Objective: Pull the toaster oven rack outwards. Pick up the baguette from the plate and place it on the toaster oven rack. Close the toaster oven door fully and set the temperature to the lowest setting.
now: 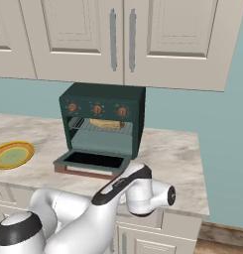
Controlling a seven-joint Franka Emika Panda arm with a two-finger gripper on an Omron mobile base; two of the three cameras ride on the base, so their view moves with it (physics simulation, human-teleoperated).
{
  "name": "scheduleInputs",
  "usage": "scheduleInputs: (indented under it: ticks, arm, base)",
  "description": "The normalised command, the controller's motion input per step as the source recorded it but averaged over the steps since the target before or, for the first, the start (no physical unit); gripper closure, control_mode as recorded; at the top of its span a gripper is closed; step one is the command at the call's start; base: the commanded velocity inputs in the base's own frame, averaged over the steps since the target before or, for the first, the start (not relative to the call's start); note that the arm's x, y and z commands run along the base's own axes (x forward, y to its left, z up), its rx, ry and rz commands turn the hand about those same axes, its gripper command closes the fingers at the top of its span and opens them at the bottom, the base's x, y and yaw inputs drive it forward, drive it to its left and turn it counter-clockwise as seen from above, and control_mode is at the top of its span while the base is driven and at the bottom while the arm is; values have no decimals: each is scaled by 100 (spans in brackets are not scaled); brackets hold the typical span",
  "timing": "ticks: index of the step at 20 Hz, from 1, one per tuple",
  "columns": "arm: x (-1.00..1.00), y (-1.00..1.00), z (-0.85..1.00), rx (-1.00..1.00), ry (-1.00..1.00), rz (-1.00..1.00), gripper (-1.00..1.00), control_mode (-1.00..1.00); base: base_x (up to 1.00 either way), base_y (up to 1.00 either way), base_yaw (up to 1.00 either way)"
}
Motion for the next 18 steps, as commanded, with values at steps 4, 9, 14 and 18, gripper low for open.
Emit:
scheduleInputs:
  ticks: [4,9,14,18]
  arm:
    - [27,46,74,-1,-12,-2,-100,-100]
    - [83,83,47,-22,-3,-19,-100,-100]
    - [97,79,63,-29,0,-23,-100,-100]
    - [97,55,51,-27,0,-18,-100,-100]
  base:
    - [0,0,0]
    - [0,0,0]
    - [0,0,0]
    - [0,0,0]
